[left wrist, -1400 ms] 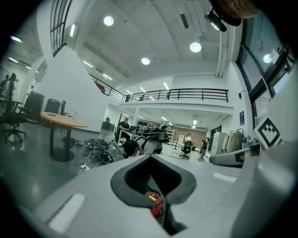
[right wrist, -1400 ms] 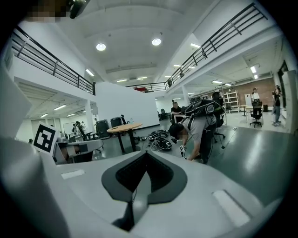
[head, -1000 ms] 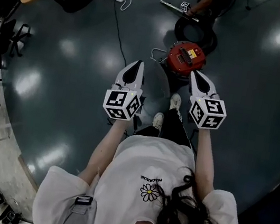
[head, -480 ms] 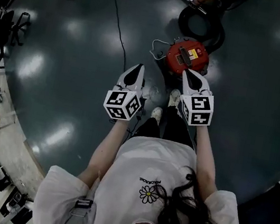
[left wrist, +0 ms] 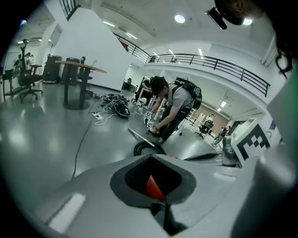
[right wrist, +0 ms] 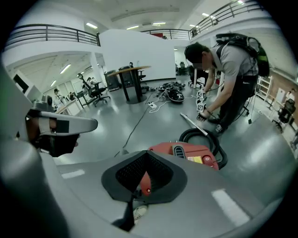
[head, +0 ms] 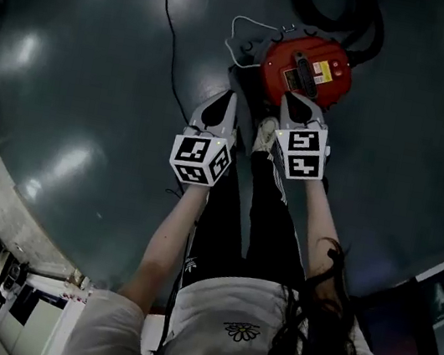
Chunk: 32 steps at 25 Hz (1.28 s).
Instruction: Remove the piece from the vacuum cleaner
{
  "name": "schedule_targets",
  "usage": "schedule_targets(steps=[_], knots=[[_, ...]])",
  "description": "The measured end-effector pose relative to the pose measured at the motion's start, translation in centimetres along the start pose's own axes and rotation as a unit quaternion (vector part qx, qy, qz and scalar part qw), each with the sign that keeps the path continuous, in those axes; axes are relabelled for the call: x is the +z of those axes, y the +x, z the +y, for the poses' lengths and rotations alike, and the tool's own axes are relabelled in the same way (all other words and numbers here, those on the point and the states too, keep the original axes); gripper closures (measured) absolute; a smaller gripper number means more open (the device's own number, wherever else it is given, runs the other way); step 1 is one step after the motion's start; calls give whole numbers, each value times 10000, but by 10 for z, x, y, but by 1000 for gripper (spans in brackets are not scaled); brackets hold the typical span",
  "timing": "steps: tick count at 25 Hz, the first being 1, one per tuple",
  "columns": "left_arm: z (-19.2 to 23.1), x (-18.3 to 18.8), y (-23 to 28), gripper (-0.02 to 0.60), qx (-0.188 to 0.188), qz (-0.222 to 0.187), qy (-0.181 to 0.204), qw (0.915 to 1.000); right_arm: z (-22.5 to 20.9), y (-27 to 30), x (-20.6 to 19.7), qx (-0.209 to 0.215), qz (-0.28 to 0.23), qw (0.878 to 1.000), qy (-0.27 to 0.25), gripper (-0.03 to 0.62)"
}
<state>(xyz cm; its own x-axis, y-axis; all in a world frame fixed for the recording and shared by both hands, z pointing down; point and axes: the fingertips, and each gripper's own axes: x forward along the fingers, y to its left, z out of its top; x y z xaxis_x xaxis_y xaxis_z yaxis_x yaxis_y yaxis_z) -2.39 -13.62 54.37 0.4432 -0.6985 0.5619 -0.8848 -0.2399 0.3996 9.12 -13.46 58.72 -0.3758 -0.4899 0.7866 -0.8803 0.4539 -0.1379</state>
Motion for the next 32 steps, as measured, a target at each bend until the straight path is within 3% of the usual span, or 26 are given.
schedule_targets(steps=[6,11,12,15,18,21,25,27,28,30,32], knots=[[51,-55,45,581,529,212,-219,9981,-7,86,-34,-146,511,9983,-249,571],[72,-82,60,580,651,521,-379,9958,-13,113,-49,-237,1292,9900,-524,572],[74,-87,61,530,618,607,-442,9953,-12,114,-50,-233,1461,9876,-535,572],[73,-103,64,488,488,947,-584,9926,-9,116,-54,-137,1979,9786,-538,580],[71,-120,72,457,469,1320,-876,9863,-11,118,-49,-69,2235,9738,-422,579],[73,-143,85,368,601,1651,-1491,9731,-11,116,-52,-125,2375,9710,-251,577],[78,-164,104,354,808,1969,-1560,9646,-10,118,-56,-262,2419,9682,-580,580],[79,-172,109,357,781,2150,-1592,9604,-10,117,-54,-279,2423,9672,-703,580],[79,-176,110,389,731,2240,-1611,9584,-9,116,-53,-260,2417,9674,-704,580],[79,-183,107,508,653,2390,-1535,9566,-10,116,-48,-199,2350,9695,-667,580],[80,-183,103,560,666,2473,-1274,9582,-13,116,-44,-139,2254,9721,-630,580]])
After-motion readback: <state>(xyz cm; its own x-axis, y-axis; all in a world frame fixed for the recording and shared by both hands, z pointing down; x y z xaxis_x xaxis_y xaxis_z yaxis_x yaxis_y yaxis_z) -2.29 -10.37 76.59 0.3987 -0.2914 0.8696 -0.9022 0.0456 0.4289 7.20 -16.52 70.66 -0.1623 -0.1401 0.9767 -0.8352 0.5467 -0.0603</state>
